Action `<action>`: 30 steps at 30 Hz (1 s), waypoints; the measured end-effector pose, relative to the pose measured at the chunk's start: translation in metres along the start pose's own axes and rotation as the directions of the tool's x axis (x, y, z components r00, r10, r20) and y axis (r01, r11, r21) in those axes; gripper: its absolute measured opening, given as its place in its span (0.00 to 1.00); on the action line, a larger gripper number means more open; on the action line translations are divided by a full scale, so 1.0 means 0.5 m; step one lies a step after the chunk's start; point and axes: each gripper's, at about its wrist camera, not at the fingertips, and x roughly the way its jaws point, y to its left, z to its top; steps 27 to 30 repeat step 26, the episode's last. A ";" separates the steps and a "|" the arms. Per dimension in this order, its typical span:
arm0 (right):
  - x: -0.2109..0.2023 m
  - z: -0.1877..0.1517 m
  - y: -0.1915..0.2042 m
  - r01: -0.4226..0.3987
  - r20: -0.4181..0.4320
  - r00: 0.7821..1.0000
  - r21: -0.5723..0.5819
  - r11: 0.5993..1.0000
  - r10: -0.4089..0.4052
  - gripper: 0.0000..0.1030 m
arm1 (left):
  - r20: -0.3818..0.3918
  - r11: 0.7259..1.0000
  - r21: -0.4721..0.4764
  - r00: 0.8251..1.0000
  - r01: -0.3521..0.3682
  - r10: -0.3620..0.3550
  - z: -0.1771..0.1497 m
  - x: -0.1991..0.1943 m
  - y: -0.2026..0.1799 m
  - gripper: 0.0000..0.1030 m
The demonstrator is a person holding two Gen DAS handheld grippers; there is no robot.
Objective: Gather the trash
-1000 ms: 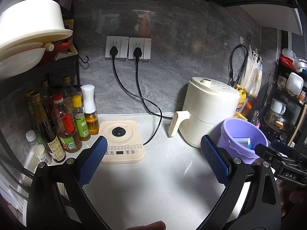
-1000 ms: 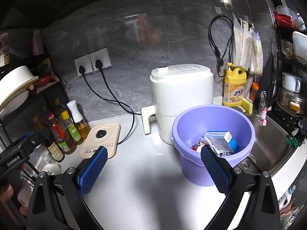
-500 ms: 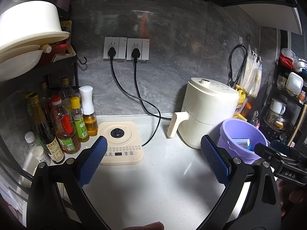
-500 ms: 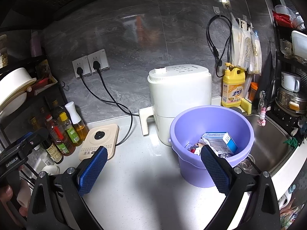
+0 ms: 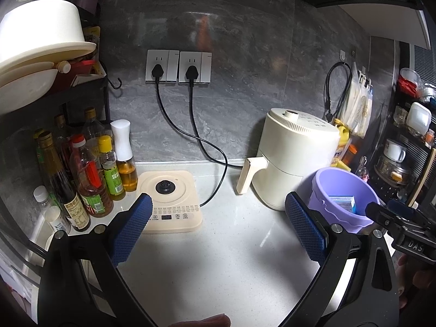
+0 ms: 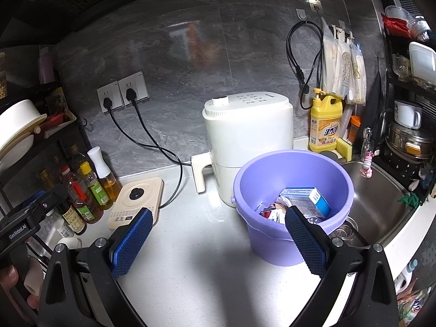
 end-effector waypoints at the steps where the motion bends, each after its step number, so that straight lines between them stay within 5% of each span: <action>1: -0.001 0.000 0.000 0.001 0.000 1.000 0.001 1.000 -0.001 0.93 | 0.001 1.000 -0.001 1.000 -0.001 0.001 0.000 0.000 0.000 0.94; 30: 0.012 0.001 -0.002 0.016 -0.049 0.999 -0.023 1.000 -0.017 0.93 | -0.043 1.000 -0.021 0.999 -0.013 0.012 -0.007 0.042 0.013 0.94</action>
